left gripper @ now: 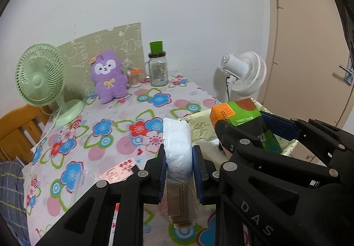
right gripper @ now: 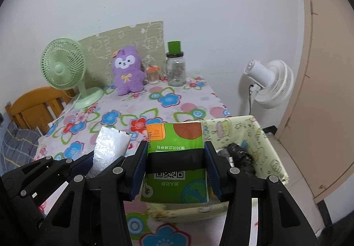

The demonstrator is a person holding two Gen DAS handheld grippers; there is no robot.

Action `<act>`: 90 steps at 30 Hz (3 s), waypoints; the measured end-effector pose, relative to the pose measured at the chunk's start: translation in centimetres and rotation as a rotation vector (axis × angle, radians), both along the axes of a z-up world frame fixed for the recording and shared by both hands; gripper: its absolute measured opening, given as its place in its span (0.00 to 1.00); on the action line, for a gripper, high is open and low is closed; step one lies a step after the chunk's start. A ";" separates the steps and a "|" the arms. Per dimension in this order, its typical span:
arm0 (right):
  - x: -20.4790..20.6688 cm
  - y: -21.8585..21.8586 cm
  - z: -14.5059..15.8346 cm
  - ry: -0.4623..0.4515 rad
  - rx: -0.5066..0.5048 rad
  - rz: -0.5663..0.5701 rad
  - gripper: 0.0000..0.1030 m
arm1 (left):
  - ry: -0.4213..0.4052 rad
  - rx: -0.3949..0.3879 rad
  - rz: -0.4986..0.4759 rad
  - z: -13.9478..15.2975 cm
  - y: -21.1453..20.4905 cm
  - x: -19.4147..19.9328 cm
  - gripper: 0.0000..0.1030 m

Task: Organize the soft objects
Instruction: 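Lift both held items and carry them toward the yellow-green paper box, then lower the white-beige rolled item into the box and open the left tool, then lower the green tissue box into the box and open the right tool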

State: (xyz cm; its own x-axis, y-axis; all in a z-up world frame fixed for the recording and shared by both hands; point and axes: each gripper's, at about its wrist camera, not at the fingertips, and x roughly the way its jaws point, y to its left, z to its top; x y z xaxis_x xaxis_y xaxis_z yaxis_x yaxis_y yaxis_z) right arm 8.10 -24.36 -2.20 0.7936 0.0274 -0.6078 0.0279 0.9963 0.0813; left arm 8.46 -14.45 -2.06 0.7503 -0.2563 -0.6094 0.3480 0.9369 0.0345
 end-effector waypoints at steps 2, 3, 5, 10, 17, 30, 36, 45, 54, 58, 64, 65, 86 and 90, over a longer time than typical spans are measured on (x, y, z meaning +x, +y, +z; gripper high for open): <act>0.0 -0.7 0.0 -0.001 -0.005 -0.016 0.52 | 0.000 0.001 -0.018 0.0 -0.7 0.1 0.20; 0.0 -1.0 0.0 -0.001 -0.006 -0.021 0.52 | 0.000 0.002 -0.026 -0.1 -1.1 0.1 0.20; 0.0 -1.8 -0.1 0.000 -0.009 -0.035 0.52 | 0.001 0.004 -0.038 -0.1 -1.7 0.3 0.20; 0.2 -3.3 -0.4 0.003 -0.003 -0.063 0.52 | 0.003 0.014 -0.060 -0.2 -3.1 0.7 0.20; 0.8 -5.0 -0.8 0.009 0.004 -0.085 0.52 | 0.009 0.027 -0.080 -0.4 -4.9 1.4 0.20; 1.9 -8.7 -2.0 0.017 0.034 -0.155 0.52 | 0.013 0.060 -0.129 -1.2 -8.5 2.9 0.20; 2.6 -9.8 -3.0 0.037 0.032 -0.181 0.52 | 0.033 0.071 -0.139 -2.3 -9.6 3.9 0.29; 3.5 -10.3 -4.6 0.056 0.059 -0.192 0.52 | -0.005 0.129 -0.128 -2.9 -10.0 3.6 0.90; 4.6 -9.1 -4.7 0.052 0.047 -0.164 0.53 | 0.021 0.128 -0.092 -3.2 -8.9 5.0 0.93; 5.3 -8.7 -4.9 0.067 0.050 -0.146 0.54 | 0.034 0.123 -0.077 -3.4 -8.3 5.4 0.93; 5.7 -8.0 -5.1 0.094 0.060 -0.136 0.68 | 0.063 0.097 -0.068 -3.8 -7.2 5.8 0.93; 5.6 -7.9 -5.1 0.095 0.058 -0.139 0.76 | 0.065 0.091 -0.069 -3.8 -7.1 5.7 0.93; 2.4 -4.3 -2.8 0.039 0.005 -0.160 0.88 | 0.040 0.029 -0.034 -2.3 -3.2 2.9 0.97; 1.7 -3.5 -2.3 0.029 -0.006 -0.156 0.88 | 0.030 0.023 -0.029 -1.9 -2.5 2.2 0.97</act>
